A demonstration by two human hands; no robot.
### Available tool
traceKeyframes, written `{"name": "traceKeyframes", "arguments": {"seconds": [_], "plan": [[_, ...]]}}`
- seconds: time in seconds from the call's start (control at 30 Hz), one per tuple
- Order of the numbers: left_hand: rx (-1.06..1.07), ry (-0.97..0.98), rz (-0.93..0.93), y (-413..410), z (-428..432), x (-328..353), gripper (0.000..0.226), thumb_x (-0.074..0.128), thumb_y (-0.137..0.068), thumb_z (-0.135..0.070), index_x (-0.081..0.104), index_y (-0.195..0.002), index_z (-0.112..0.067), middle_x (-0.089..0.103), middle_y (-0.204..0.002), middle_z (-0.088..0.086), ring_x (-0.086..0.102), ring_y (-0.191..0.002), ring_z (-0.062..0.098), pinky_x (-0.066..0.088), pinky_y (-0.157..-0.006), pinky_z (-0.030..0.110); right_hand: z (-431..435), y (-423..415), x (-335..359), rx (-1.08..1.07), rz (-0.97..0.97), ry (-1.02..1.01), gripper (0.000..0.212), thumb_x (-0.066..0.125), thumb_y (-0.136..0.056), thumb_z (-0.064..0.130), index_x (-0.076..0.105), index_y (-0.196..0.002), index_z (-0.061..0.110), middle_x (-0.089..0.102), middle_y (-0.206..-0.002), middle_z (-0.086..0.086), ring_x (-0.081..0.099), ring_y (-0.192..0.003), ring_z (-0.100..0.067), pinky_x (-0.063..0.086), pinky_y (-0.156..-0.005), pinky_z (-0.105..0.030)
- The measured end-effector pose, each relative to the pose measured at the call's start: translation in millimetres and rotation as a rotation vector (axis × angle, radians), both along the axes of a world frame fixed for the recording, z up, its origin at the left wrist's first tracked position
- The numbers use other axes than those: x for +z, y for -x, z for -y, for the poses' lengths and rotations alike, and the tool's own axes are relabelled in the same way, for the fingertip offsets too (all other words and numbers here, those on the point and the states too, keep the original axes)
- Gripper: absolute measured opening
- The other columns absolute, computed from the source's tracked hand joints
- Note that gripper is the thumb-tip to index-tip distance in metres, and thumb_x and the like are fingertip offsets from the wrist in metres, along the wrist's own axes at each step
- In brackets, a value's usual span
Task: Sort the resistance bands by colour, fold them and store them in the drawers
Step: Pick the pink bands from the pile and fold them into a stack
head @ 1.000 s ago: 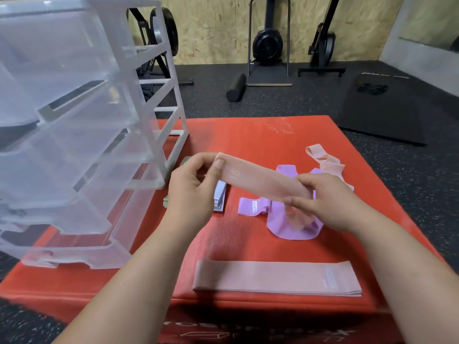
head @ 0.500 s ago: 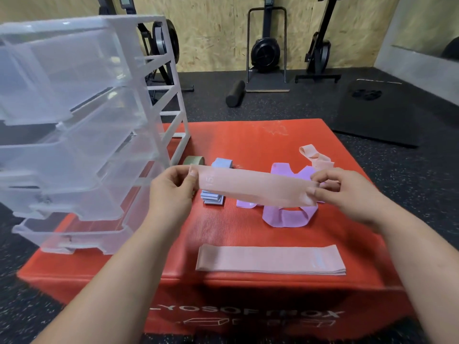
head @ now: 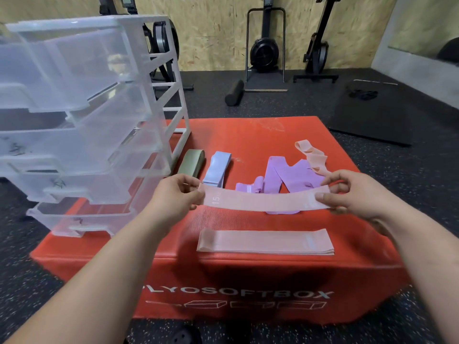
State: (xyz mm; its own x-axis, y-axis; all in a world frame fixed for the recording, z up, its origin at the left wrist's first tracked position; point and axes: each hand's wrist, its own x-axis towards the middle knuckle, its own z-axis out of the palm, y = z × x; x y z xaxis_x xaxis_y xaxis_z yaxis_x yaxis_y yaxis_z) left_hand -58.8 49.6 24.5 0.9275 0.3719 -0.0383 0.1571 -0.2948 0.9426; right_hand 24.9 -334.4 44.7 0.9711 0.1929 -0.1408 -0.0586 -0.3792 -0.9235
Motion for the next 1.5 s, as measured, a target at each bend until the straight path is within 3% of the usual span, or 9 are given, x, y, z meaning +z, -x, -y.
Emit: {"name": "traceKeyframes", "arguments": {"seconds": [0.23,0.4,0.53,0.83,1.0,1.13,1.27,1.37,1.5], "plan": [[-0.115,-0.301,-0.109,15,-2,-7,0.019,0.08,-0.081,-0.01,0.071,-0.092,-0.022,0.075,-0.07,-0.001,0.068,-0.064,0.017,0.054,-0.069,0.038,7,12,-10,0.081,0.005,0.185,0.018,0.076,-0.09,-0.003,0.069,-0.105,0.004,0.066,-0.079,-0.015,0.062,-0.063,-0.023,0.055,-0.061,-0.036],[-0.192,-0.595,-0.168,24,6,-9,0.015,0.078,-0.083,-0.02,0.069,-0.091,-0.029,0.074,-0.075,-0.01,0.069,-0.075,0.011,0.049,-0.063,0.028,8,17,-22,0.115,0.08,0.403,0.022,0.083,-0.082,0.004,0.071,-0.097,0.016,0.063,-0.073,-0.007,0.062,-0.056,-0.019,0.053,-0.062,-0.04],[-0.222,-0.732,-0.189,29,15,-11,0.012,0.074,-0.088,-0.025,0.069,-0.097,-0.03,0.07,-0.081,-0.012,0.065,-0.079,0.008,0.048,-0.063,0.026,3,21,-28,0.132,0.143,0.561,0.026,0.088,-0.076,0.012,0.07,-0.092,0.023,0.067,-0.068,0.003,0.06,-0.055,-0.012,0.047,-0.063,-0.031],[-0.258,-0.867,-0.213,29,17,-24,0.016,0.068,-0.088,-0.027,0.065,-0.103,-0.032,0.069,-0.081,-0.013,0.066,-0.084,0.015,0.056,-0.073,0.033,-5,27,-39,0.163,0.183,0.765,0.027,0.089,-0.07,0.02,0.068,-0.086,0.028,0.07,-0.074,0.007,0.064,-0.071,-0.009,0.049,-0.065,-0.029],[-0.263,-1.003,-0.246,28,17,-26,0.03,0.068,-0.089,-0.037,0.063,-0.119,-0.033,0.07,-0.101,-0.006,0.065,-0.096,0.022,0.057,-0.079,0.038,-7,24,-43,0.18,0.214,0.898,0.031,0.087,-0.064,0.036,0.066,-0.086,0.033,0.063,-0.081,0.012,0.062,-0.079,-0.012,0.055,-0.073,-0.035],[-0.324,-1.026,-0.136,24,14,-22,0.041,0.075,-0.089,-0.043,0.063,-0.127,-0.033,0.06,-0.11,-0.009,0.059,-0.103,0.018,0.054,-0.086,0.038,-5,21,-36,0.269,0.276,0.91,0.043,0.089,-0.069,0.048,0.067,-0.104,0.041,0.061,-0.1,0.012,0.06,-0.092,-0.013,0.052,-0.084,-0.034],[-0.575,-0.95,-0.077,27,15,-24,0.066,0.081,-0.081,-0.041,0.057,-0.142,-0.035,0.054,-0.135,-0.011,0.051,-0.127,0.013,0.049,-0.106,0.036,2,24,-33,0.501,0.265,0.937,0.075,0.092,-0.06,0.048,0.064,-0.129,0.041,0.06,-0.121,0.019,0.06,-0.112,-0.007,0.049,-0.099,-0.031],[-0.643,-0.98,-0.142,27,16,-30,0.078,0.087,-0.075,-0.044,0.053,-0.145,-0.04,0.057,-0.132,-0.015,0.057,-0.12,0.013,0.053,-0.101,0.04,5,26,-37,0.529,0.282,0.975,0.08,0.093,-0.058,0.045,0.063,-0.131,0.039,0.061,-0.122,0.02,0.06,-0.113,-0.006,0.05,-0.099,-0.029],[-0.627,-0.956,-0.145,26,12,-27,0.072,0.089,-0.074,-0.039,0.06,-0.139,-0.037,0.066,-0.123,-0.016,0.06,-0.105,0.011,0.053,-0.091,0.033,8,25,-40,0.506,0.302,0.928,0.071,0.092,-0.059,0.042,0.067,-0.125,0.039,0.066,-0.117,0.025,0.062,-0.1,-0.002,0.052,-0.092,-0.025]]}}
